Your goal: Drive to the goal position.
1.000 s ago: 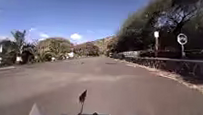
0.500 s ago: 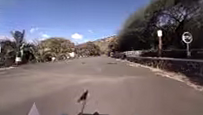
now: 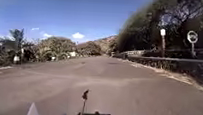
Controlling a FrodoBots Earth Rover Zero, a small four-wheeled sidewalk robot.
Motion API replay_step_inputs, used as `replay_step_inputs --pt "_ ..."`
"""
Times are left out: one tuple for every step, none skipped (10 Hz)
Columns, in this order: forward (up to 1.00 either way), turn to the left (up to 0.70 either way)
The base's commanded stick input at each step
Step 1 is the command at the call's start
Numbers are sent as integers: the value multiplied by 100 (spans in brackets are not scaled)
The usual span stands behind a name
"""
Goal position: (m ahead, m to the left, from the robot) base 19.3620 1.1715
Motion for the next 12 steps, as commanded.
replay_step_inputs --pt "50 0" --pt "50 0" --pt "50 0" --pt "50 -50" --pt "50 -50" --pt "50 -50" --pt "50 -42" --pt "50 -23" --pt "50 -5" --pt "50 0" --pt "50 0" --pt "50 0"
